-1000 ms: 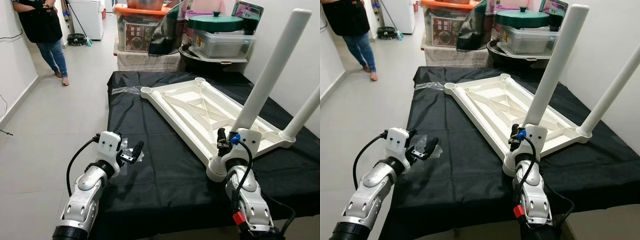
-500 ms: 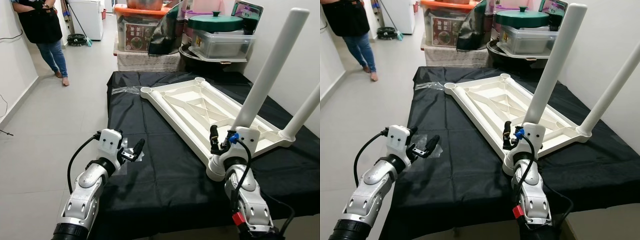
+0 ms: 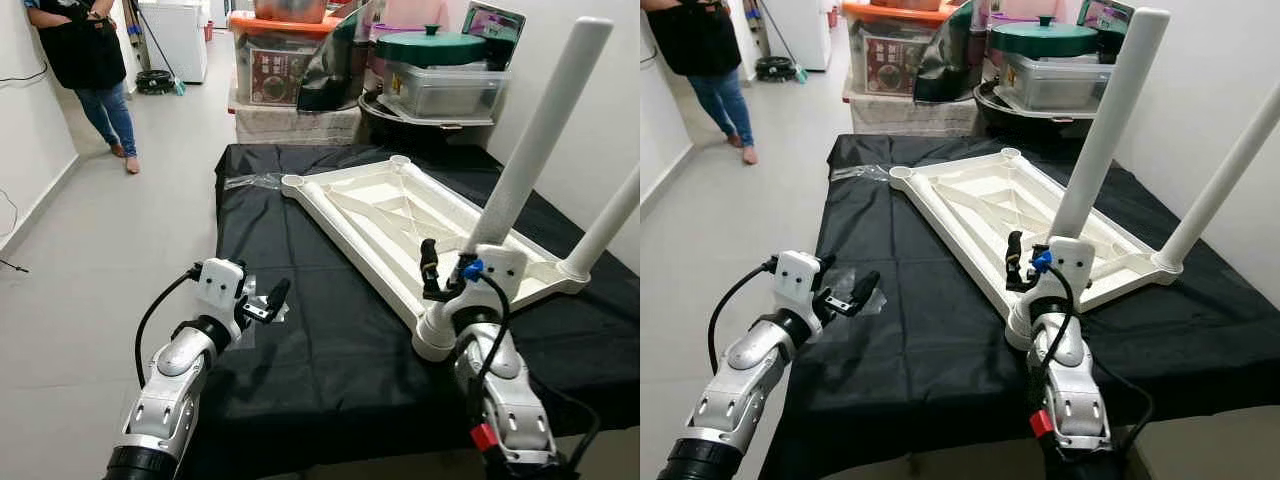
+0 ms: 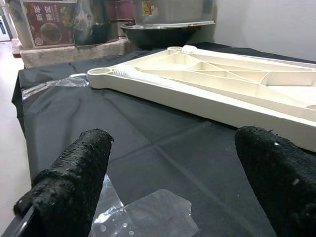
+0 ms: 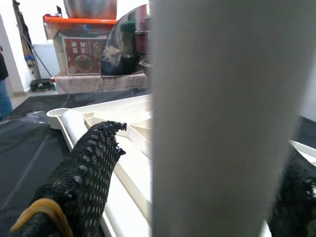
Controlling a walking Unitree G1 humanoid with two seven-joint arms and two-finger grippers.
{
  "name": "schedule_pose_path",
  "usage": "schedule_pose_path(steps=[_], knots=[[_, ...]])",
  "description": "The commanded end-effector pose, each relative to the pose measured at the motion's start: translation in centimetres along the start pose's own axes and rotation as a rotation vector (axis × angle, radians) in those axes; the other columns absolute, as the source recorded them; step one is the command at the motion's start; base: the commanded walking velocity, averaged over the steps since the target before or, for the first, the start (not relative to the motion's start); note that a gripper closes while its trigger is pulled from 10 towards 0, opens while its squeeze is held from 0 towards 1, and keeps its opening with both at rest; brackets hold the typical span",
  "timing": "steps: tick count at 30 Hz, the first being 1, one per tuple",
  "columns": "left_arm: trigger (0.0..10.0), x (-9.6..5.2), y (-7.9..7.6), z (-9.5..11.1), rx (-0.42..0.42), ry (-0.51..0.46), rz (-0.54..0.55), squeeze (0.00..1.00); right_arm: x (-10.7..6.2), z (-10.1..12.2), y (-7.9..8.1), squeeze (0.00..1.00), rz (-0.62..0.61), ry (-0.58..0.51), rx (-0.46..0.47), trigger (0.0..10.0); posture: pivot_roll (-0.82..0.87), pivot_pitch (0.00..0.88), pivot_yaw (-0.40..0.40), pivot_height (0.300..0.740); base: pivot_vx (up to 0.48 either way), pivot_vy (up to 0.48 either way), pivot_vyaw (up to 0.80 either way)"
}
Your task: Building children table
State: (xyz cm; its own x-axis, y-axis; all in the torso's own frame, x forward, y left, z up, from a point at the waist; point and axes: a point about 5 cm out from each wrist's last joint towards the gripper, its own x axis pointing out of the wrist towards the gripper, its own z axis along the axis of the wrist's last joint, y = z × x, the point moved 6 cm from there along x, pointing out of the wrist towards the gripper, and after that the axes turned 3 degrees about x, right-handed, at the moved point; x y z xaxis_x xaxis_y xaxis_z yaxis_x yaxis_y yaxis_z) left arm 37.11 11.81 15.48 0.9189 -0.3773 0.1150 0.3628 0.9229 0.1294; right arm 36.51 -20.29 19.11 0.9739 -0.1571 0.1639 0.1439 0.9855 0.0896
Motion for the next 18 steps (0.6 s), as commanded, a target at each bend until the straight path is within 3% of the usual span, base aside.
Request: schedule_pose_path(steps=[1,4,5,6,7,18], knots=[[10.0,0.0,0.1,-0.2,0.007,0.006,-0.004,0.0,-0.2,0.0,-0.6,0.0,-0.009,0.006,-0.007,10.0,0.01,0.0,-0.056,0.74,0.0,0.0,0.0],[10.0,0.0,0.1,-0.3,0.006,0.007,-0.005,0.0,-0.1,0.5,-0.8,0.0,0.025,0.001,-0.015,10.0,0.01,0.0,-0.055,0.74,0.0,0.0,0.0],[10.0,0.0,0.1,-0.3,0.005,0.008,-0.006,0.0,-0.1,0.7,-0.8,0.43,0.034,-0.003,-0.018,10.0,0.01,0.0,-0.054,0.74,0.0,0.0,0.0],[10.0,0.0,0.1,-0.3,0.005,0.008,-0.006,0.0,-0.1,0.7,-0.8,0.43,0.034,-0.003,-0.018,10.0,0.01,0.0,-0.054,0.74,0.0,0.0,0.0],[10.0,-0.1,0.0,-0.4,0.004,0.01,-0.007,0.0,-0.1,0.9,-0.7,1.0,0.049,-0.007,-0.016,10.0,0.0,0.0,-0.054,0.74,0.0,0.0,0.0],[10.0,-0.1,-0.1,-0.5,0.001,0.012,-0.012,0.0,-0.3,1.4,0.8,1.0,0.167,-0.005,0.008,10.0,0.0,0.0,-0.054,0.74,0.0,0.0,0.0]])
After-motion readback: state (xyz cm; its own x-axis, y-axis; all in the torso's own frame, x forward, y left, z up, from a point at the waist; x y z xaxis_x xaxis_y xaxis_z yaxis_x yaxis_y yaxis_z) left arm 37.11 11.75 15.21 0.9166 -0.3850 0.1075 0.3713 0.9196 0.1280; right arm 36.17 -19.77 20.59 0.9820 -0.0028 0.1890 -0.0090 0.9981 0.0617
